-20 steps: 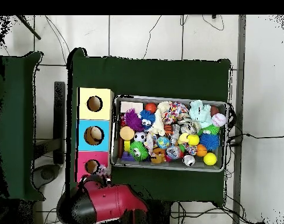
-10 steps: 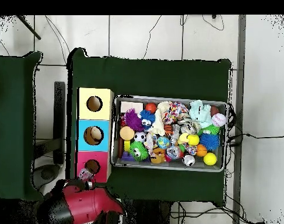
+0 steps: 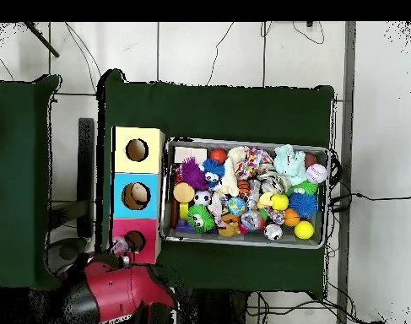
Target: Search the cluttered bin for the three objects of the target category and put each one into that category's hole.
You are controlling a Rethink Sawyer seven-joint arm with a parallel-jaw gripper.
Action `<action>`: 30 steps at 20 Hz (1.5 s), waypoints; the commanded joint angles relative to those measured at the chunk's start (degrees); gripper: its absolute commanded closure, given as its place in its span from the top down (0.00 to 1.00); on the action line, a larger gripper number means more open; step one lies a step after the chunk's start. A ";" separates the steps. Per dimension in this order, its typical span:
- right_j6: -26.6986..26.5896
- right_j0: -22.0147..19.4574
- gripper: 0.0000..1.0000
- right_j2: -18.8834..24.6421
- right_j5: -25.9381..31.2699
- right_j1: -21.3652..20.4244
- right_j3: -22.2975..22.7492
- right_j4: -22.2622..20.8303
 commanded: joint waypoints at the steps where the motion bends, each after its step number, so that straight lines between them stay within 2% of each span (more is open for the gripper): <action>1: 7.72 -1.56 0.00 -0.82 5.63 -0.03 -7.03 1.45; 8: 6.94 -1.95 0.00 -0.75 7.59 0.12 -9.22 1.14; 12: 7.14 -2.24 0.00 -0.23 5.39 1.41 -8.94 1.04; 19: 6.24 -3.23 0.00 0.13 2.61 5.57 -11.55 0.03; 27: 5.22 -5.79 0.00 1.43 0.86 7.67 -10.91 -0.77; 30: 5.34 -5.11 0.00 0.30 1.07 7.88 -11.32 -1.52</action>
